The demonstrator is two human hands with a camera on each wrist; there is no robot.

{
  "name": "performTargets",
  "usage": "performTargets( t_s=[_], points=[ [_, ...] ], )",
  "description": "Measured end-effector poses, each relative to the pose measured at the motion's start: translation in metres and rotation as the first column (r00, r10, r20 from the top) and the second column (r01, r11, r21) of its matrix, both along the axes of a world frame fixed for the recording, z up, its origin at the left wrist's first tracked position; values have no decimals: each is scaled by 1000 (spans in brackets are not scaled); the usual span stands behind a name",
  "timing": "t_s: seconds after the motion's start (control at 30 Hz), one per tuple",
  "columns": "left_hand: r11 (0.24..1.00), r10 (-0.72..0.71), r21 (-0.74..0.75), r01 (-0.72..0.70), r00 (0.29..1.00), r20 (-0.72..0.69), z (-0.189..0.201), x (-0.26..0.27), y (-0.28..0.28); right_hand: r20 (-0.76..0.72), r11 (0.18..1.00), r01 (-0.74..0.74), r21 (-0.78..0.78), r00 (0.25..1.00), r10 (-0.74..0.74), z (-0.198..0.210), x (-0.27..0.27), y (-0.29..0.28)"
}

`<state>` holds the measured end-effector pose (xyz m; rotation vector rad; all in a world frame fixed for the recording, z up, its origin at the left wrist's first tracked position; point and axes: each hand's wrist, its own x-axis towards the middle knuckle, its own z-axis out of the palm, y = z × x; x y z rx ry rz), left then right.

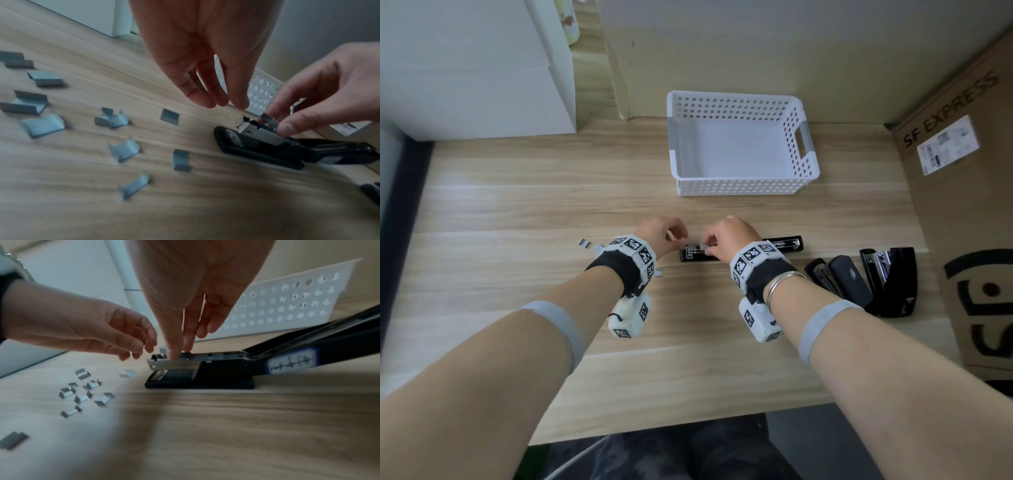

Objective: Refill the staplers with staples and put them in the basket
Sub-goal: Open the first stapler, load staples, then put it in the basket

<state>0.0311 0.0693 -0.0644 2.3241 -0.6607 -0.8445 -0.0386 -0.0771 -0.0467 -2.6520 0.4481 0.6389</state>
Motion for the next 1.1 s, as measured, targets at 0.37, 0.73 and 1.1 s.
performTargets(
  t_s=[0.37,0.73,1.1],
  points=[
    [998,-15,69,16,1000,-5,-5,-5,-8,-18,993,-75,-86,997,74,-5,7,1],
    [955,-64,294,35,994,88,-13,18,32,-42,993,-29,-113,999,25,-1,9,-3],
    [964,-58,264,24,991,123,-17,8,24,38,993,46,-107,998,-43,5,-1,-14]
  ],
)
